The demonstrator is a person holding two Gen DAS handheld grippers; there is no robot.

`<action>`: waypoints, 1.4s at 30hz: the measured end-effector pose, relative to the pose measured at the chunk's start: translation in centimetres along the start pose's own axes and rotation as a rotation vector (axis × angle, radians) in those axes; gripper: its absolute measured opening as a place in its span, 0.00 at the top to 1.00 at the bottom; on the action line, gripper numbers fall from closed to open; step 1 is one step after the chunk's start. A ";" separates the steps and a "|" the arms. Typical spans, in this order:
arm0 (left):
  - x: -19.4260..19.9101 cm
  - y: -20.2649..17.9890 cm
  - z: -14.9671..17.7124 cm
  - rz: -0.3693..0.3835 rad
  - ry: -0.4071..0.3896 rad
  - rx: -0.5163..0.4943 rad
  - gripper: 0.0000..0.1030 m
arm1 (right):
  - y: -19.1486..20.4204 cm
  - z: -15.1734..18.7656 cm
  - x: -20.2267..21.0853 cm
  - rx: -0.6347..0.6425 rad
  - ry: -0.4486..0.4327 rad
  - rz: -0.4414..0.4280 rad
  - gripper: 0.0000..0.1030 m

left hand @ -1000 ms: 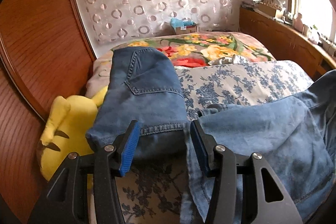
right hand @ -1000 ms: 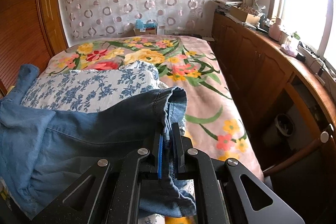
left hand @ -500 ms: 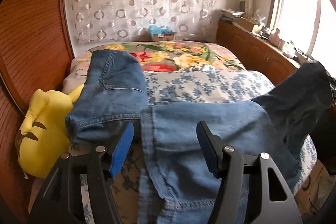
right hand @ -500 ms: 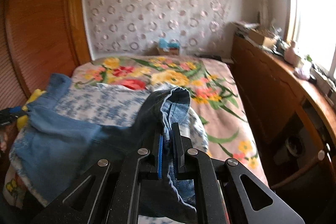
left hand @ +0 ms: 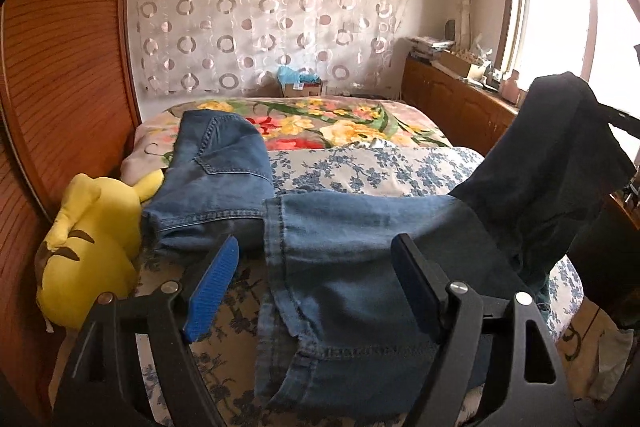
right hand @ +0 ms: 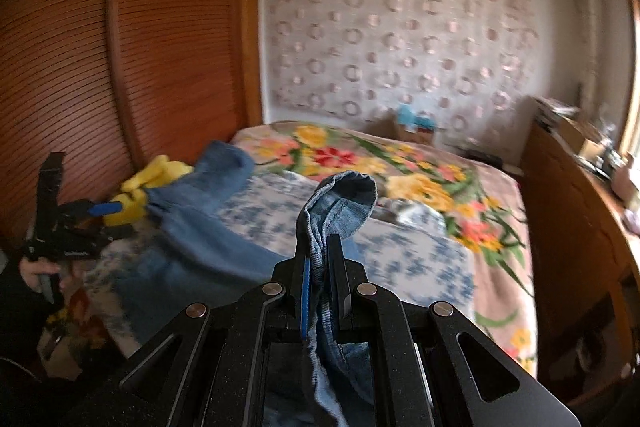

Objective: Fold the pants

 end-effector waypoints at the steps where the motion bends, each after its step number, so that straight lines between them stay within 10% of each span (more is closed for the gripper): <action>1: 0.3 0.2 0.1 -0.003 -0.003 0.001 0.23 | 0.4 -0.3 -0.1 0.011 0.000 -0.018 0.93; 19: 3.7 4.5 2.9 -0.057 -0.014 0.062 0.23 | 8.1 -5.4 -8.5 0.090 0.101 -0.343 0.82; 22: 3.6 4.0 3.1 -0.048 -0.012 0.057 0.23 | 7.3 -5.5 -9.2 0.096 0.106 -0.306 0.66; 42: -0.2 -5.4 7.2 0.132 0.105 -0.044 0.33 | -3.2 1.9 -0.1 -0.010 0.086 -0.017 0.66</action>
Point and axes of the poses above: each gripper's, at about its wrist camera, not at the fingertips, and x roughly against the way its jaws point, y to its left, z to its underside, the point moved 3 cm from there along -x, roughly the way its jaws point, and after that the axes turned 5 degrees about -x, right-handed, at the moved point
